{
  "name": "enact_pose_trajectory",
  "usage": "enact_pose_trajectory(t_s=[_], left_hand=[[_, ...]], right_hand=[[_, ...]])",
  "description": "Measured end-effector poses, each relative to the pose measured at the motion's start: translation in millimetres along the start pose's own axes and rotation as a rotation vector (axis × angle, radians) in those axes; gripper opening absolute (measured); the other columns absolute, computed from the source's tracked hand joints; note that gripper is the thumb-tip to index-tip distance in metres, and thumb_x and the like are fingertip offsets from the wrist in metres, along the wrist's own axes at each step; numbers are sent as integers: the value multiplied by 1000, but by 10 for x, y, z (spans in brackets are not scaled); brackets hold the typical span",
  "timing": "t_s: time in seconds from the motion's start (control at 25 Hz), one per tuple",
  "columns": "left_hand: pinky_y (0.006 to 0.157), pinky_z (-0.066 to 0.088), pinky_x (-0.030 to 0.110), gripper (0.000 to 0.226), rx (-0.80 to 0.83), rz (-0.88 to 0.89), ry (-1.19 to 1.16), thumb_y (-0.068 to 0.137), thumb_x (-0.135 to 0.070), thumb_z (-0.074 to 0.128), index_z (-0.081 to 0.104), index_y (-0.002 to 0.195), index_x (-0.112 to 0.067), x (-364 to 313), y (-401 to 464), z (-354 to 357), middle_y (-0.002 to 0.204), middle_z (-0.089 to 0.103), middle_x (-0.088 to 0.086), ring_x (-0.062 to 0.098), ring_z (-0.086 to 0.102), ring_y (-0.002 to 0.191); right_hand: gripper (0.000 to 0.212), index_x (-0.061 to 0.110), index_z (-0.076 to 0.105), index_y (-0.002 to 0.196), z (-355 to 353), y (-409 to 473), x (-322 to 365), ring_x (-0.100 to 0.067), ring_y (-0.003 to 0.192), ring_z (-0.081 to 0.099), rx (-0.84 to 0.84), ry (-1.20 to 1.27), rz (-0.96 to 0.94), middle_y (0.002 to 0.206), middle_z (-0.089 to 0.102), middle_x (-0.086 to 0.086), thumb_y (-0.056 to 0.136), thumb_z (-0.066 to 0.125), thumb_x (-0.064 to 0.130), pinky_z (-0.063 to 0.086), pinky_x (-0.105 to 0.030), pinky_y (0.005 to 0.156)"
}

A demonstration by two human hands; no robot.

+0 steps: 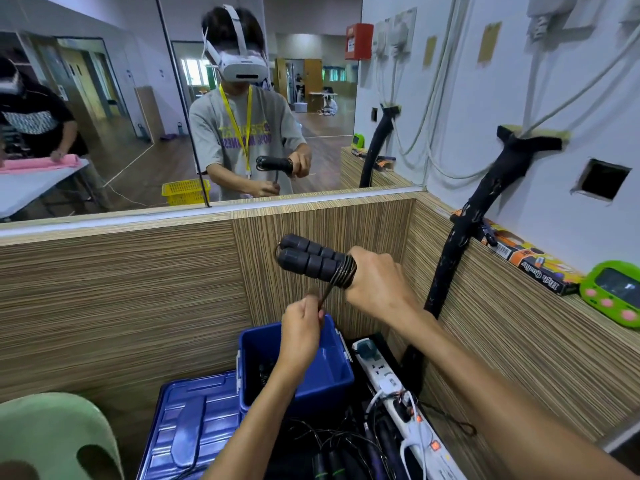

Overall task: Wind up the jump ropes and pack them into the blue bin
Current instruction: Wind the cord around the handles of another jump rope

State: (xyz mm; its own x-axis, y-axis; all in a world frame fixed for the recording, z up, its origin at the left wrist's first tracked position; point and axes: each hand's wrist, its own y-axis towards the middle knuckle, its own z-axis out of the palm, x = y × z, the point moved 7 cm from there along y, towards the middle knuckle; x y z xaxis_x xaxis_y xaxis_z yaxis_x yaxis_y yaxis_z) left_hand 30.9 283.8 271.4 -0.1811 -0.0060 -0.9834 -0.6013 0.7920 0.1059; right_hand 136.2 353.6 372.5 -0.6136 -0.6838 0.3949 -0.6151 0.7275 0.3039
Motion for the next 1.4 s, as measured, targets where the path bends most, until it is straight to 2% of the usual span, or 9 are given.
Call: enact_pose_trajectory(t_s=[0.16, 0.24, 0.36, 0.44, 0.64, 0.88, 1.04, 1.16, 1.4], left_hand=[[49, 32, 26, 42, -26, 282, 119, 98, -29, 40, 46, 56, -27, -107, 254, -187, 50, 46, -10, 6, 38, 49], [53, 36, 18, 33, -23, 267, 310, 94, -47, 45, 55, 69, -29, 22, 422, -325, 64, 57, -12, 9, 47, 62], [64, 42, 26, 87, 41, 211, 615, 71, -92, 18, 64, 65, -19, 23, 664, -449, 66, 64, 0, 14, 52, 58], [54, 45, 31, 90, 85, 515, 795, 87, -75, 1, 52, 46, -13, -488, 669, -366, 41, 47, -1, 10, 43, 37], [41, 16, 19, 67, 102, 945, 1304, 100, -43, 17, 28, 41, -15, -1295, 348, -179, 36, 19, -7, 5, 17, 29], [45, 34, 24, 67, 123, 823, 1357, 101, -52, 20, 42, 49, -16, -1408, 8, 86, 44, 37, -6, 12, 38, 37], [56, 36, 32, 43, 122, 750, 1375, 105, -40, 23, 54, 89, -16, -1296, -266, 259, 72, 56, -3, 24, 61, 67], [57, 34, 34, 30, 97, 504, 1272, 105, -37, 22, 43, 106, -15, -1028, -342, 253, 93, 67, 5, 29, 66, 83], [61, 44, 39, 30, -8, 265, 804, 104, -36, 23, 40, 89, -17, -779, -303, 54, 80, 63, 7, 32, 62, 76]], right_hand=[[28, 20, 54, 102, -37, -91, 145, -18, 71, 62, 64, 39, -95, 81, 61, 3, 81, 68, 9, 56, -35, 66], [30, 24, 52, 96, -95, -185, 280, -13, 70, 62, 115, 84, -195, 79, 61, 5, 78, 70, 7, 52, -28, 61], [28, 22, 50, 94, -103, -393, 524, -12, 68, 62, 218, -6, -415, 79, 62, 5, 79, 68, 6, 52, -26, 62], [24, 23, 48, 92, -41, -487, 540, -16, 68, 61, 213, -98, -485, 78, 61, 6, 82, 66, 10, 53, -33, 64], [23, 19, 47, 104, 310, -599, 338, -33, 82, 64, 259, -306, -426, 92, 63, -4, 86, 61, 17, 47, -39, 62], [47, 10, 45, 136, 264, -274, -27, -31, 95, 64, 167, -259, -54, 96, 61, -9, 90, 52, 2, 51, -39, 72], [10, 12, 53, 104, 232, -157, -179, -34, 97, 64, 118, -183, 66, 96, 64, -11, 96, 48, 11, 41, -36, 65], [13, 11, 47, 102, 221, -57, -197, -37, 95, 65, 60, -251, 67, 97, 66, -13, 95, 56, 17, 37, -36, 61], [15, 11, 49, 105, 308, -28, -101, -35, 90, 65, 30, -229, 32, 91, 64, -9, 92, 57, 13, 36, -35, 59]])
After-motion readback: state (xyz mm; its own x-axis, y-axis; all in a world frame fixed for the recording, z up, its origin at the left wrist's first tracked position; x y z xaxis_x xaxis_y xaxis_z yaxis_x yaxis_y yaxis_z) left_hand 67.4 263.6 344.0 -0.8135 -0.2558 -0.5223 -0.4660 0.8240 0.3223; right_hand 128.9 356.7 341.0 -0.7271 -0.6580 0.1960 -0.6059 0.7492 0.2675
